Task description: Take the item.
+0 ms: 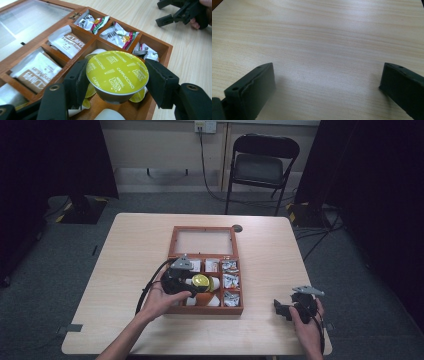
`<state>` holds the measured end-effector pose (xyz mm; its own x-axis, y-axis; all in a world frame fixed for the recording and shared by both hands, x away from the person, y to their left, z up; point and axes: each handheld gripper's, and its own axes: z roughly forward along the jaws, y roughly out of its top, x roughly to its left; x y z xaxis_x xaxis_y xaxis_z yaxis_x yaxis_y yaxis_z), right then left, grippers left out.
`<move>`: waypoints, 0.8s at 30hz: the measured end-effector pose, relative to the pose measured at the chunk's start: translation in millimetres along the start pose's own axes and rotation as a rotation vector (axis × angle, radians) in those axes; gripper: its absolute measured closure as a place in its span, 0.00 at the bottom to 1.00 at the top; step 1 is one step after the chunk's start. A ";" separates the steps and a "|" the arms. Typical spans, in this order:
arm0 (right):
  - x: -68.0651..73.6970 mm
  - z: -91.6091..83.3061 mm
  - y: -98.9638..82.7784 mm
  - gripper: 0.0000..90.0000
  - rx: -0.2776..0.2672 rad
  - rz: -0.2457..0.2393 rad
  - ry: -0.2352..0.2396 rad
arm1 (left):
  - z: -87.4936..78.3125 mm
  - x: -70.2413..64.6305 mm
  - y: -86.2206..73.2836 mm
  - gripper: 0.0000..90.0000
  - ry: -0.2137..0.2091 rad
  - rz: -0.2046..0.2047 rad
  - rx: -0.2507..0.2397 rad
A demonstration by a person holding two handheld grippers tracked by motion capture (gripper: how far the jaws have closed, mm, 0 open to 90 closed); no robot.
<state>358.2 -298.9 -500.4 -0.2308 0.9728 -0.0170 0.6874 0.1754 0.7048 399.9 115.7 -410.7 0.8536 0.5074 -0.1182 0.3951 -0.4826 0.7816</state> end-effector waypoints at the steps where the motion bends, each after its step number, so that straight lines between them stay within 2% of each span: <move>1: 0.0 0.0 0.0 0.00 0.000 0.000 0.000 | -2.3 1.1 0.3 0.42 0.002 -0.001 -0.002; 7: 0.0 0.0 0.0 0.00 0.000 0.000 0.000 | -9.8 2.2 2.4 0.42 0.022 0.013 -0.003; 11: 0.0 0.0 0.0 0.00 0.000 0.000 0.000 | -14.3 3.3 3.6 0.42 0.020 0.017 -0.012; 24: 0.0 0.0 0.0 0.00 0.000 0.000 0.000 | -30.6 15.7 -3.3 0.42 0.051 0.003 -0.012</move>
<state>358.2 -298.8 -500.4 -0.2307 0.9729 -0.0169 0.6874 0.1752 0.7049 401.6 147.1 -396.4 0.8360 0.5421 -0.0846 0.3884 -0.4758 0.7892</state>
